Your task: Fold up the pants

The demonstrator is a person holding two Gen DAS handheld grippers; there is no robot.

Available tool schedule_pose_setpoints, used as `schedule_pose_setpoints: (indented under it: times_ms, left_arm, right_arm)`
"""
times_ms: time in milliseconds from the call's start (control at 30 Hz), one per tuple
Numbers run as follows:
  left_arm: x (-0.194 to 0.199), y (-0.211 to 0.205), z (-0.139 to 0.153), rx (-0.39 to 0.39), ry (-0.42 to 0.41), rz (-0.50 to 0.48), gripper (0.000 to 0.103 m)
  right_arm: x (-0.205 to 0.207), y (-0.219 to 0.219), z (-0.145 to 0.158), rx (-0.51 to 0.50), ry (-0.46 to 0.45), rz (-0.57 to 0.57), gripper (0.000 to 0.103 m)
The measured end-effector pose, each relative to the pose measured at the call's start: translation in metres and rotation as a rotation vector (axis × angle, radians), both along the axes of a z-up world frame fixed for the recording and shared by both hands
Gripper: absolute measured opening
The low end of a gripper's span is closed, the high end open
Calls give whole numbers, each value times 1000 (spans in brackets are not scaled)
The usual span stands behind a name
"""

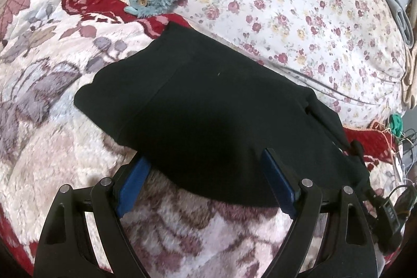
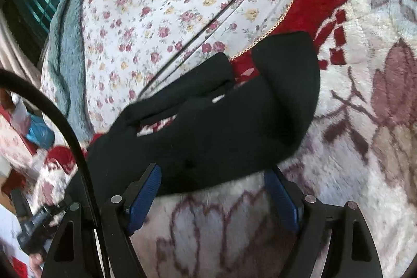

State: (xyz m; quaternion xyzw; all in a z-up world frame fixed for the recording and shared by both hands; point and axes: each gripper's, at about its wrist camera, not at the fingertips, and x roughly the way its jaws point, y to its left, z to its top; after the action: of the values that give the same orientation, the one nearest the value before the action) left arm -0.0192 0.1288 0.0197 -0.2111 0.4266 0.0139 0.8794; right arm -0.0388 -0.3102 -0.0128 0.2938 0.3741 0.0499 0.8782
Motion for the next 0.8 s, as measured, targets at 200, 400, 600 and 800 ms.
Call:
schedule_pose_setpoints:
  times_ms: [200, 400, 600, 800]
  left_arm:
    - [10, 0, -1, 32, 3, 1, 36]
    - [13, 10, -3, 26, 18, -11, 13]
    - [9, 12, 4, 20, -2, -49, 10]
    - [-2, 13, 24, 32, -59, -75, 10]
  right_arm:
    - [10, -15, -11, 70, 18, -39, 27]
    - [-1, -9, -6, 61, -6, -8, 13]
    - [-4, -7, -3, 70, -18, -1, 8]
    - [-17, -1, 7, 63, -28, 26, 7]
